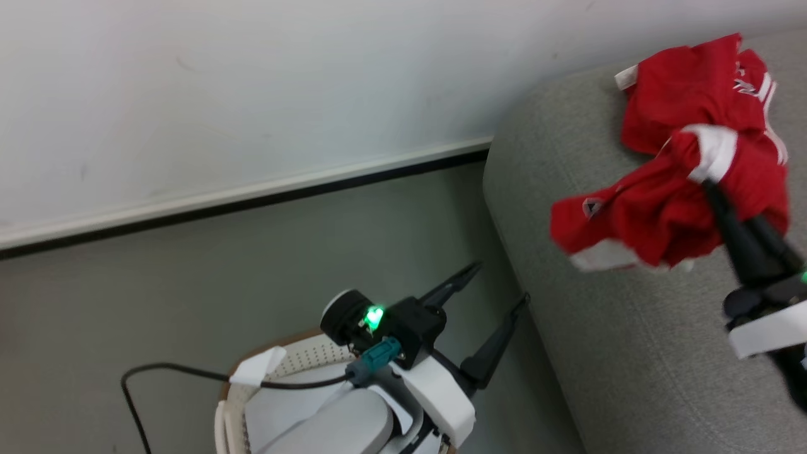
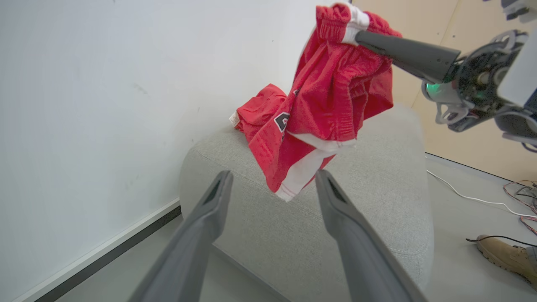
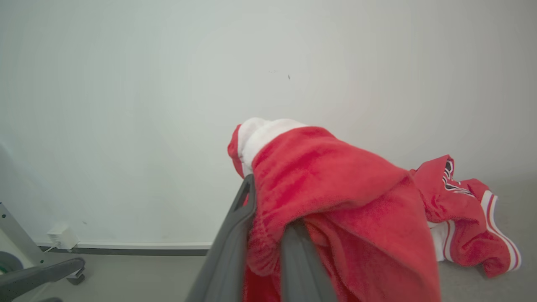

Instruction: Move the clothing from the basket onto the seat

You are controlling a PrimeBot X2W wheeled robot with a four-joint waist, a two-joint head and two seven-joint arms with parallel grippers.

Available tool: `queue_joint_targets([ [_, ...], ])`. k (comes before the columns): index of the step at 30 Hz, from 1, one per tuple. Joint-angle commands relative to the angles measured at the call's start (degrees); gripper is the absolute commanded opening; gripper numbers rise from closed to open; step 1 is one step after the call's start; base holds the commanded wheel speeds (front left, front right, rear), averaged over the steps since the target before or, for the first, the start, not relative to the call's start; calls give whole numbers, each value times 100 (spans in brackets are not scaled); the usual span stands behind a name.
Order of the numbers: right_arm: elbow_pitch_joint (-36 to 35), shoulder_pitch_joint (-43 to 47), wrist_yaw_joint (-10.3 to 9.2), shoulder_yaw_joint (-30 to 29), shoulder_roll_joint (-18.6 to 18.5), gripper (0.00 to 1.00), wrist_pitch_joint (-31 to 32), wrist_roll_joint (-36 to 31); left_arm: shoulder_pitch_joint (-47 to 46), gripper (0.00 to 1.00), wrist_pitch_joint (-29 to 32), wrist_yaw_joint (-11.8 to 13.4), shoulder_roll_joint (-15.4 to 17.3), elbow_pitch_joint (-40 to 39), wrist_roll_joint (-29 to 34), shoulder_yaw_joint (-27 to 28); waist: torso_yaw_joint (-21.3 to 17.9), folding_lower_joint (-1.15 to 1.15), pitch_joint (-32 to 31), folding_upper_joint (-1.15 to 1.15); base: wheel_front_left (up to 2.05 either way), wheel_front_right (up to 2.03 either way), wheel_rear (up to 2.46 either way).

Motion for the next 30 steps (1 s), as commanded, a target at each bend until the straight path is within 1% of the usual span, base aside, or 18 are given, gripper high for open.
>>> queue_joint_targets([
  [1,38,-280,-15,-179,-81,0,-6,-50,-164,100,-12,-34,23,35,59,25,316,-1,539,0,0,0,0],
  [5,451,-949,-15,-883,-326,0,70,-268,-504,100,-50,-93,-33,147,191,16,656,-1,1023,0,0,0,0],
  [9,1051,-1691,-15,-1732,-618,0,132,-524,-745,100,-97,-150,-117,224,327,-55,1027,-1,1412,0,0,0,0],
  [12,1648,-2220,-15,-2346,-812,0,100,-700,-902,100,-152,-190,-166,260,387,-104,1267,-1,1641,0,0,0,0],
  [17,2799,-2848,-15,-3285,-1132,0,119,-1040,-1232,100,-178,-233,-278,175,550,-172,1561,-1,2097,0,0,0,0],
  [19,3388,-2979,-15,-3607,-1161,0,51,-1177,-1318,100,-207,-240,-300,137,602,-184,1624,-1,2229,0,0,0,0],
  [21,3969,-3100,-15,-3908,-1101,0,-44,-1372,-1403,100,-220,-239,-321,92,643,-185,1663,-1,2349,0,0,0,0],
  [24,4792,-3221,-15,-4315,-878,0,-232,-1627,-1435,100,-249,-250,-331,56,641,-198,1697,-1,2441,0,0,0,0],
  [25,5018,-3241,-15,-4446,-801,2,-277,-1720,-1433,100,-258,-248,-332,54,634,-202,1699,-1,2454,0,0,0,0],
  [26,5201,-3250,-15,-4545,-712,16,-317,-1828,-1422,100,-267,-245,-337,51,631,-211,1700,-1,2449,0,0,0,0],
  [27,5329,-3246,-15,-4628,-638,56,-336,-1896,-1394,100,-275,-242,-345,43,611,-217,1695,-1,2424,0,0,0,0],
  [28,5454,-3222,-15,-4770,-628,100,-352,-2011,-1370,100,-282,-249,-347,33,595,-233,1689,-1,2390,0,0,0,0],
  [29,5448,-3226,-15,-4946,-653,100,-361,-2123,-1365,100,-279,-250,-347,21,585,-239,1680,-1,2372,0,0,0,0],
  [30,5365,-3215,-15,-5074,-563,100,-361,-2217,-1367,100,-277,-245,-334,13,568,-231,1664,-1,2352,0,0,0,0],
])
